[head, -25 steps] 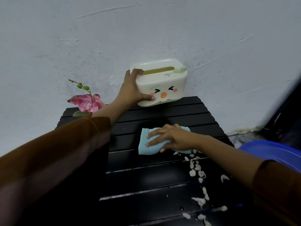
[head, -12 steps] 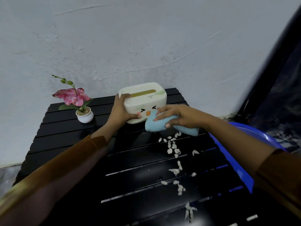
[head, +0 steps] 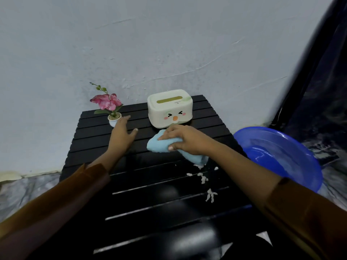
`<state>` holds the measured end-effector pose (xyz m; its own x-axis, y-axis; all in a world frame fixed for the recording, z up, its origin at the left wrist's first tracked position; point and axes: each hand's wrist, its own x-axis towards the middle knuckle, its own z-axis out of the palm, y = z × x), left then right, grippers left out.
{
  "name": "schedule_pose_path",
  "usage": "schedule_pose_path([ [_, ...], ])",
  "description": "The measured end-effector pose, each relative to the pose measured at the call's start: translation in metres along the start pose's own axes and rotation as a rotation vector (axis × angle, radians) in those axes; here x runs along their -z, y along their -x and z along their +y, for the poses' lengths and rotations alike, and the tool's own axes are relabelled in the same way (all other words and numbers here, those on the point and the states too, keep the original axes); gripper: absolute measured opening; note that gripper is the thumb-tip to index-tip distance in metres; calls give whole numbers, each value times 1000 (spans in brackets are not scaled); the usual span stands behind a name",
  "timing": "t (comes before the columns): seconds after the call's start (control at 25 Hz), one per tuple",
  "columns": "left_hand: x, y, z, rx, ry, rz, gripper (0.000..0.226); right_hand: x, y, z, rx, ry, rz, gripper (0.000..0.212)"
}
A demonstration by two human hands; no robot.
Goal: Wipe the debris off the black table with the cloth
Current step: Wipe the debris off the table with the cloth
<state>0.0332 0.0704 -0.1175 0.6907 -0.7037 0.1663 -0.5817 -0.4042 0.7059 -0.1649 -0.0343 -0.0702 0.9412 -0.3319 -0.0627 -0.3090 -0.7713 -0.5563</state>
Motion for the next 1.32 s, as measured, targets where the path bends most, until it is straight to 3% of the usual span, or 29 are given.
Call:
schedule_pose_path([
  [0.28, 27, 102, -29, 135, -152, -38, 55, -52, 48, -49, -83, 25, -4, 42],
  [0.64, -18, 187, -40, 139, -419, -105, 58, -151, 122, -31, -132, 441, 148, 56],
  [0.76, -23, 189, -35, 137, -418, -114, 58, -148, 124, -18, -186, 516, 202, 48],
  [1.04, -33, 176, -6, 67, -417, -108, 57, -107, 106, 38, -257, 440, 275, 44],
  [1.24, -55, 165, 34, -1, -396, -92, 58, -74, 100, 58, -355, 427, 174, 53],
  [1.32, -67, 162, 57, 21, -350, -72, 60, -67, 109, 56, -364, 358, 213, 60],
])
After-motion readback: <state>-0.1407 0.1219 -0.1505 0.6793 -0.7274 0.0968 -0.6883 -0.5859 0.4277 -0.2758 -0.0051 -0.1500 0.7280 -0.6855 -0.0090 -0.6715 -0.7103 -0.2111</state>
